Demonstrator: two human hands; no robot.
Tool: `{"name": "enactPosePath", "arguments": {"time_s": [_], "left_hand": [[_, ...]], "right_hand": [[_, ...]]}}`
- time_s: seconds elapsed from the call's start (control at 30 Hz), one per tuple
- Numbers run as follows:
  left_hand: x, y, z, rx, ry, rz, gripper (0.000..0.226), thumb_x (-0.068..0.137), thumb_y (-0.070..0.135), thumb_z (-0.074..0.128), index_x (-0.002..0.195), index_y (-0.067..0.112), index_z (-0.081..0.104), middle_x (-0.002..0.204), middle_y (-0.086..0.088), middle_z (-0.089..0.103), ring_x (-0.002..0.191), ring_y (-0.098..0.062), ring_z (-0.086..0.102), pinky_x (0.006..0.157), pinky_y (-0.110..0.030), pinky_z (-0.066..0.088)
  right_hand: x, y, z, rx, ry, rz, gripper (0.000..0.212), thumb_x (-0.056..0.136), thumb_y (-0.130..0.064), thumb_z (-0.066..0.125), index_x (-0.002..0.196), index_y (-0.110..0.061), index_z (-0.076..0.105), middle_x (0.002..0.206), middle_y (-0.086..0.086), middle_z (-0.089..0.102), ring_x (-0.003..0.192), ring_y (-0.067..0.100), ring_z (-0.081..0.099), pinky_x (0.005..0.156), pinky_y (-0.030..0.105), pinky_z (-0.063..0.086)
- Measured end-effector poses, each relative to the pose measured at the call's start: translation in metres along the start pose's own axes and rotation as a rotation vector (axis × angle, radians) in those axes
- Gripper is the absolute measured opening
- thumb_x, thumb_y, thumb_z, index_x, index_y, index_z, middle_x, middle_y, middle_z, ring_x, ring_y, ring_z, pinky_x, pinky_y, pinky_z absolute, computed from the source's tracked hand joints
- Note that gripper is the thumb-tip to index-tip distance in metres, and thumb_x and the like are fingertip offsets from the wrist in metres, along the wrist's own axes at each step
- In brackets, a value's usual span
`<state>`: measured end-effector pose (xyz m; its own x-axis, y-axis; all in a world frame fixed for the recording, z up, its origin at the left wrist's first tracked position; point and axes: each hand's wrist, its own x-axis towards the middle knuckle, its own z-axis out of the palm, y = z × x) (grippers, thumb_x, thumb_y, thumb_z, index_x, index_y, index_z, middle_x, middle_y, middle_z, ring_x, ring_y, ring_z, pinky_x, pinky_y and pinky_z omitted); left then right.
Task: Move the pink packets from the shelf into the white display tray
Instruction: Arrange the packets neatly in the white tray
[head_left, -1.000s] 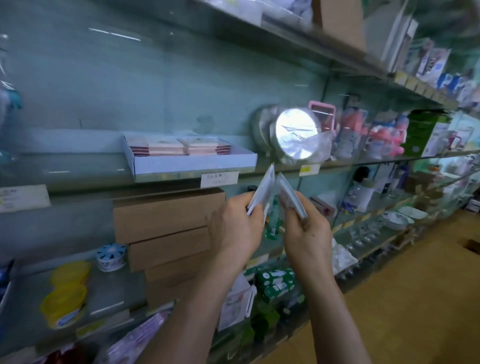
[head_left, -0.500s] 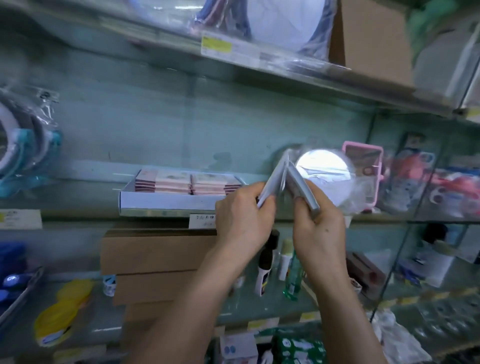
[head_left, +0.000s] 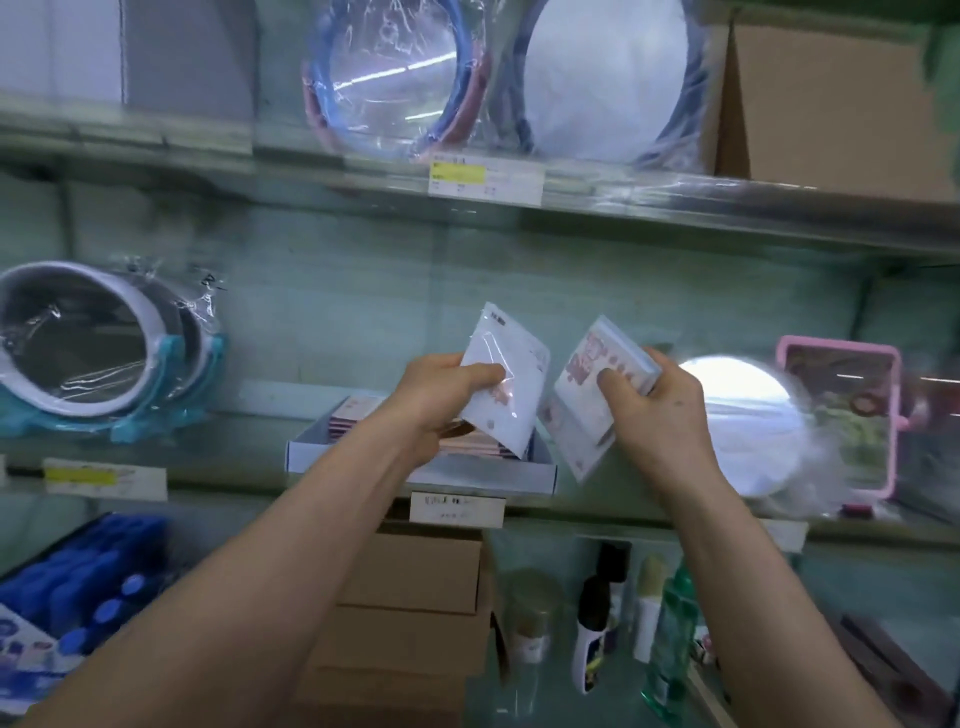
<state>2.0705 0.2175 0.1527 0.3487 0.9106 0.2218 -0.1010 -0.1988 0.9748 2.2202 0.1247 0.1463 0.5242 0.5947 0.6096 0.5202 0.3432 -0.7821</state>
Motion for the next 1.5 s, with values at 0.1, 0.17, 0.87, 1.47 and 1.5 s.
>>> {"name": "enactPosePath", "arguments": {"time_s": [0.1, 0.17, 0.87, 1.47, 1.5], "left_hand": [[0.016, 0.004, -0.010, -0.037, 0.007, -0.094, 0.004, 0.086, 0.012, 0.064, 0.084, 0.015, 0.063, 0.081, -0.005, 0.066, 0.071, -0.018, 0.061, 0.065, -0.027, 0.049], [0.026, 0.004, -0.015, -0.093, 0.010, -0.150, 0.004, 0.086, 0.012, 0.065, 0.084, 0.014, 0.062, 0.084, -0.006, 0.067, 0.076, -0.020, 0.062, 0.078, -0.033, 0.051], [0.098, -0.019, -0.061, -0.308, -0.112, -0.338, 0.004, 0.088, 0.013, 0.062, 0.088, 0.014, 0.059, 0.085, -0.006, 0.067, 0.080, -0.022, 0.063, 0.078, -0.038, 0.050], [0.102, -0.016, -0.101, -0.314, -0.060, -0.333, 0.004, 0.090, 0.010, 0.059, 0.086, 0.013, 0.058, 0.082, -0.006, 0.066, 0.075, -0.020, 0.062, 0.080, -0.036, 0.050], [0.101, -0.015, -0.105, -0.313, -0.049, -0.331, 0.005, 0.089, 0.011, 0.060, 0.086, 0.013, 0.058, 0.082, -0.005, 0.066, 0.076, -0.019, 0.062, 0.081, -0.034, 0.049]], "right_hand": [[0.016, 0.008, 0.009, 0.071, -0.044, 0.099, 0.018, 0.094, -0.007, 0.053, 0.082, -0.020, 0.056, 0.078, -0.005, 0.062, 0.066, 0.005, 0.059, 0.056, 0.018, 0.051], [0.026, 0.014, 0.017, 0.130, -0.053, 0.165, 0.017, 0.092, -0.007, 0.056, 0.082, -0.020, 0.057, 0.088, 0.003, 0.066, 0.077, 0.017, 0.064, 0.073, 0.033, 0.055], [0.082, 0.044, 0.079, 0.156, -0.115, 0.291, 0.013, 0.089, -0.011, 0.065, 0.101, -0.009, 0.061, 0.083, -0.001, 0.066, 0.069, 0.011, 0.064, 0.054, 0.022, 0.052], [0.070, 0.032, 0.120, 0.219, -0.310, 0.486, 0.020, 0.088, 0.000, 0.059, 0.105, -0.010, 0.054, 0.072, 0.006, 0.056, 0.053, 0.014, 0.055, 0.038, 0.019, 0.050], [0.066, 0.031, 0.123, 0.229, -0.340, 0.499, 0.018, 0.089, 0.002, 0.057, 0.103, -0.009, 0.054, 0.074, 0.006, 0.056, 0.055, 0.016, 0.056, 0.039, 0.020, 0.052]]}}
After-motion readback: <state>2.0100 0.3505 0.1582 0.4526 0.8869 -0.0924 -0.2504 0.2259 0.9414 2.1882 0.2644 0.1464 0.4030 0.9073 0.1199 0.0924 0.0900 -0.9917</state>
